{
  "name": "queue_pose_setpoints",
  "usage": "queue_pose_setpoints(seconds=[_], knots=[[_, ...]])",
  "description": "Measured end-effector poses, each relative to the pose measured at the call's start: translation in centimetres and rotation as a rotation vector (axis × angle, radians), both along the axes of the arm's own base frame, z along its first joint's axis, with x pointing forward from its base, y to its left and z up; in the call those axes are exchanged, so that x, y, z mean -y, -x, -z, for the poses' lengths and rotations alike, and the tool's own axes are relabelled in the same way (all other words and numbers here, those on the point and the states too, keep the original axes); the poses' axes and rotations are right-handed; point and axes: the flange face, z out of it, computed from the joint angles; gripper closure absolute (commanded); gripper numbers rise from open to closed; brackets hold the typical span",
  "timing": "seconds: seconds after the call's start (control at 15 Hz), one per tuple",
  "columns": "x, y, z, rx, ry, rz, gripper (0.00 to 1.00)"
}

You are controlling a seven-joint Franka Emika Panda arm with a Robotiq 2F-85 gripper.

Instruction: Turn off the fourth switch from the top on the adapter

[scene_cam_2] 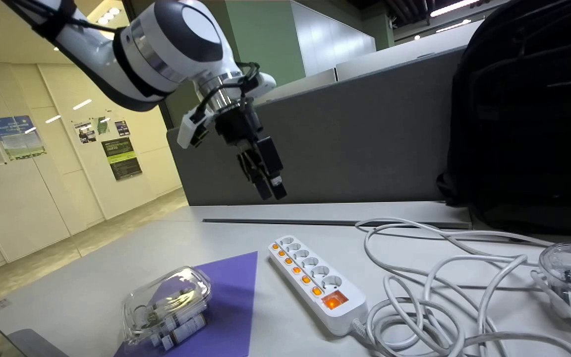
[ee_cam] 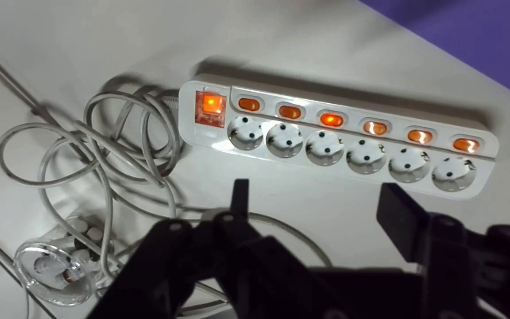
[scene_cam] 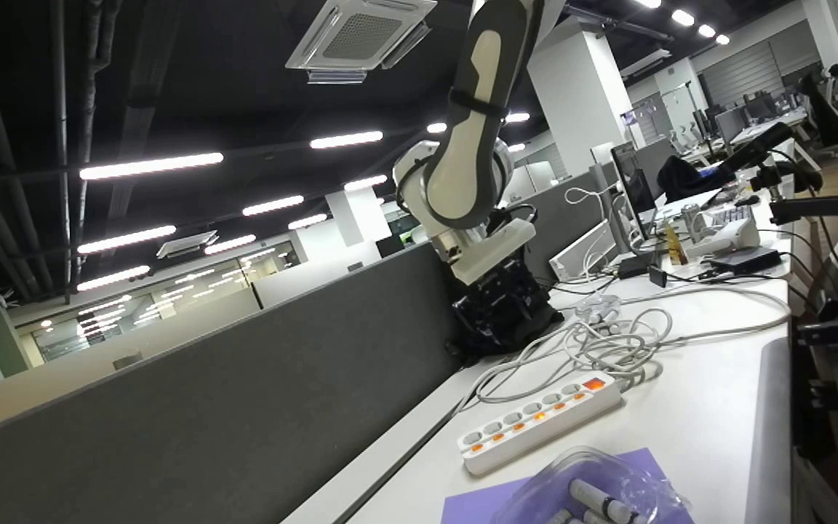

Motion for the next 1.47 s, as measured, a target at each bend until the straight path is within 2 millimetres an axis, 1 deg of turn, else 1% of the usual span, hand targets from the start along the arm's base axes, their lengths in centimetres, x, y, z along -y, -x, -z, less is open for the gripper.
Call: queue_pose_setpoints(seconds=[0.13, 0.27, 0.33, 0.47, 0.6, 0.8, 1.2, 1.47], knots=[[1.0, -0.1, 2.1, -0.022, 0.021, 0.027, 0.69], [2.1, -0.2, 4.2, -0.051, 0.031, 0.055, 0.81], [2.7, -0.3, 5.2, -0.066, 0.035, 0.068, 0.89], [3.6, -0.6, 7.0, -0.094, 0.042, 0.086, 1.0], [4.2, -0.8, 8.7, -0.117, 0.047, 0.098, 1.0], [4.2, -1.5, 10.2, -0.133, 0.042, 0.11, 1.0], [2.6, -3.6, 10.8, -0.126, -0.023, 0.104, 1.0], [2.3, -4.2, 11.1, -0.131, -0.059, 0.082, 0.99]])
